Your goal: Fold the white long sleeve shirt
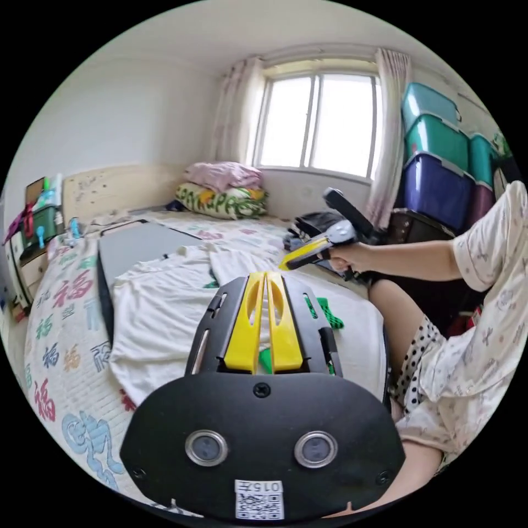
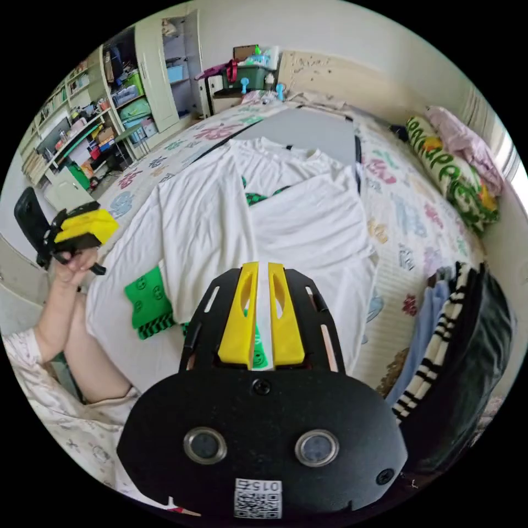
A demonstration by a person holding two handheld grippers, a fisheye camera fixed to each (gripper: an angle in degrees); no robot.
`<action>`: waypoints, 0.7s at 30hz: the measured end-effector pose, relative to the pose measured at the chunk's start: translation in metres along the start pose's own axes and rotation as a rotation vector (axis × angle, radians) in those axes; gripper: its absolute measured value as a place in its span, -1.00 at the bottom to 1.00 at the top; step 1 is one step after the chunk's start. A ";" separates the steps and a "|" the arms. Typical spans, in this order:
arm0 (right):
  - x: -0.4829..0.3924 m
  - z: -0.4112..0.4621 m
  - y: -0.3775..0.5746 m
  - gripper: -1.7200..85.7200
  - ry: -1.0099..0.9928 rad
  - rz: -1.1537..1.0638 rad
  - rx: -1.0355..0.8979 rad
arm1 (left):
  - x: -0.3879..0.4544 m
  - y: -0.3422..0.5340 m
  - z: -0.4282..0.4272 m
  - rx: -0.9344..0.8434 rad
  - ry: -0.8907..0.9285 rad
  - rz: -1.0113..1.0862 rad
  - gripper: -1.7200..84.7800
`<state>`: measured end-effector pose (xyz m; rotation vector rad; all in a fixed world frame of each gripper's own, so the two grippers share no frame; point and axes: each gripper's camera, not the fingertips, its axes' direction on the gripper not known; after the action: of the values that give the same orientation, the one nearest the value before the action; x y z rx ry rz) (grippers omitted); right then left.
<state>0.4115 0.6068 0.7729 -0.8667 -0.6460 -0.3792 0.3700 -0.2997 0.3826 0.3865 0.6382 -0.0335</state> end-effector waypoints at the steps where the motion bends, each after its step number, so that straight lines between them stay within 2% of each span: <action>1: 0.002 0.013 0.001 -0.83 -0.039 0.024 -0.015 | 0.016 -0.015 0.023 -0.078 0.009 0.049 -0.96; 5: 0.007 0.063 -0.014 -0.81 -0.060 0.112 -0.062 | 0.049 -0.052 0.087 -0.280 0.105 0.142 -0.90; 9: 0.000 0.088 -0.036 -0.90 -0.107 0.126 -0.068 | 0.068 -0.082 0.128 -0.432 0.052 0.179 -0.83; 13: -0.003 0.105 -0.077 -0.97 -0.093 0.146 -0.076 | 0.077 -0.111 0.127 -0.431 0.022 0.206 -0.83; 21: -0.041 0.153 -0.167 -0.98 0.018 0.110 -0.095 | 0.085 -0.149 0.116 -0.417 0.012 0.251 -0.95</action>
<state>0.2322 0.6313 0.9153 -0.9837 -0.5643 -0.3202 0.4832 -0.4728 0.3674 0.0610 0.5873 0.3374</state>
